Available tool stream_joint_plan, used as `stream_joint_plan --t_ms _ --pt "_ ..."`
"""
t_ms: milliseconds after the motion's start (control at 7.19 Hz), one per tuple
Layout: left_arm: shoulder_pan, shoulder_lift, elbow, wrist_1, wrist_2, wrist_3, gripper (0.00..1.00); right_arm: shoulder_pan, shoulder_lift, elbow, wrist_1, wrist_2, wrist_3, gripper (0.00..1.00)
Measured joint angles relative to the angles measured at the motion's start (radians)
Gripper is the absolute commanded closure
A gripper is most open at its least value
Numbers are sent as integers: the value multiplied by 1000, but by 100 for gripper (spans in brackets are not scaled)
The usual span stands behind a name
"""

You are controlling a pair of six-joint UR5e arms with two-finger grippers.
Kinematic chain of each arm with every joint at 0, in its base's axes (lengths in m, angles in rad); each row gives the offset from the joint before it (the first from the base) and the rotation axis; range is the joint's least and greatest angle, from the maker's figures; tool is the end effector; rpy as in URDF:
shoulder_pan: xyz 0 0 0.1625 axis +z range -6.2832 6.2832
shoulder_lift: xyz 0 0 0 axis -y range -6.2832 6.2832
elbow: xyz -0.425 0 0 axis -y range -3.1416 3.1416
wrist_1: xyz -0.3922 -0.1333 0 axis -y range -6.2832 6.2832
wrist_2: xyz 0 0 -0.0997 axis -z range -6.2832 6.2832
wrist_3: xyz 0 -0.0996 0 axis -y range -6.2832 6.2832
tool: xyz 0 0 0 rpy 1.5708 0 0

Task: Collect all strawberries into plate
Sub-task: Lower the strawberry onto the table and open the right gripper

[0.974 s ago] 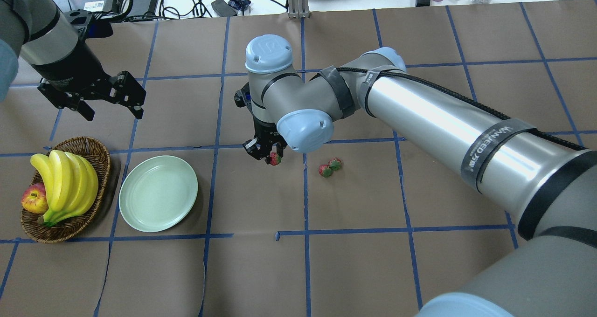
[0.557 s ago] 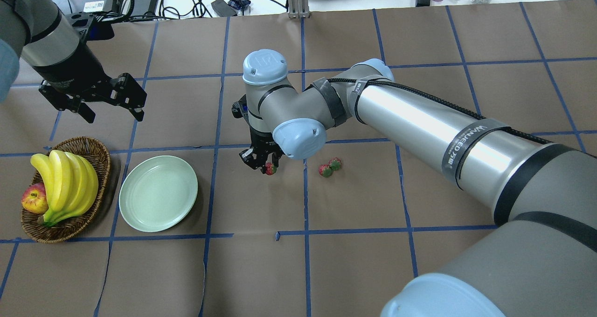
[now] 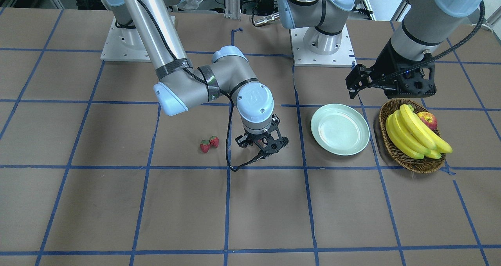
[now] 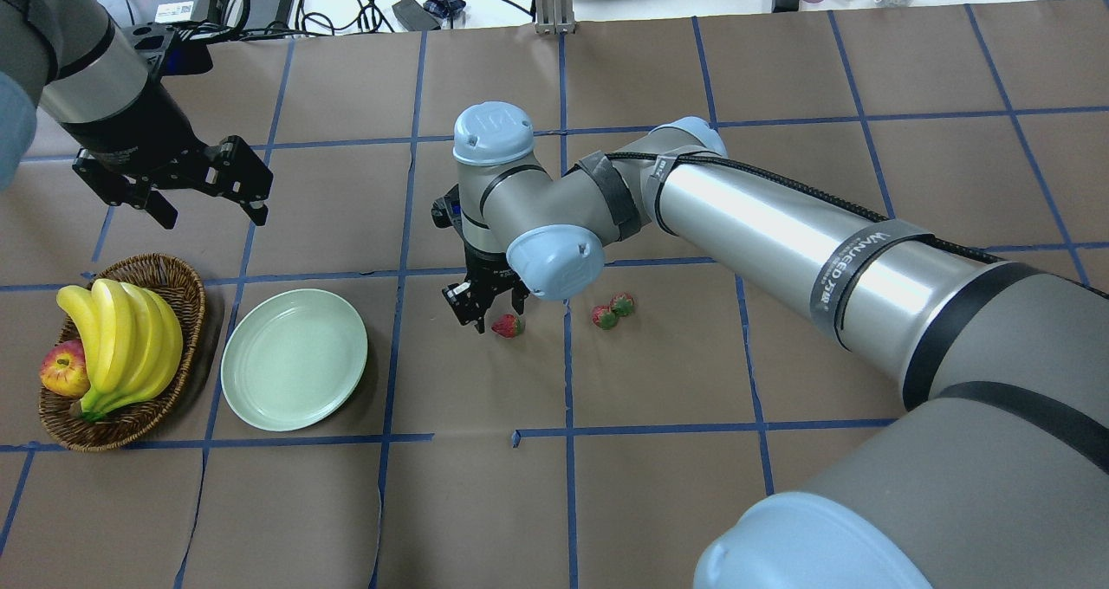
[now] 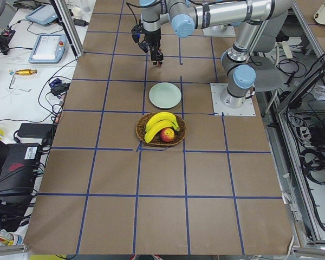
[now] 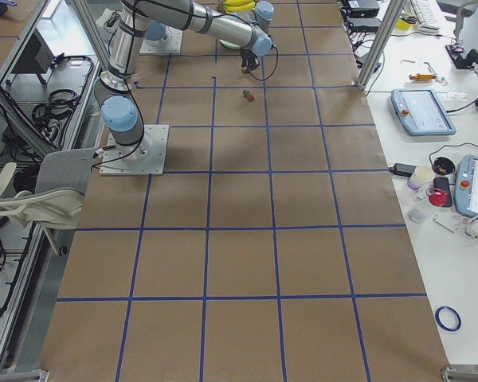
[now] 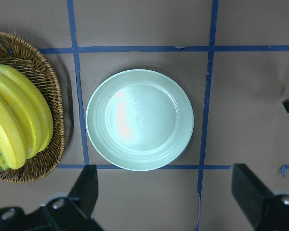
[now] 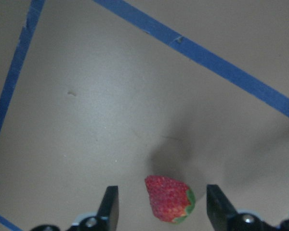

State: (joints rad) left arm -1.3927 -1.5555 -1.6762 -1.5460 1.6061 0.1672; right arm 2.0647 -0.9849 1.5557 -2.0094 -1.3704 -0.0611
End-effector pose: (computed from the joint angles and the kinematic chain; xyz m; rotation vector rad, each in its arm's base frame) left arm -0.0432 -0.4925 0.4463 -0.0152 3.1161 0.1097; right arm 0.4434 -0.5006 0.1948 -0.7929 2.8556 0.2556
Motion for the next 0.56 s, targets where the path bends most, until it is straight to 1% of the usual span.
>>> stream_joint_plan --t_ms 278,417,557 --pt "-3 0 2 1 -2 0 0 -4 -35 -2 17 -13 0 0" --pt "-3 0 5 3 -4 0 0 -17 -81 -5 50 -25 -4 0" --pt "-3 0 7 4 -4 0 0 -45 -128 -9 93 -60 -12 0"
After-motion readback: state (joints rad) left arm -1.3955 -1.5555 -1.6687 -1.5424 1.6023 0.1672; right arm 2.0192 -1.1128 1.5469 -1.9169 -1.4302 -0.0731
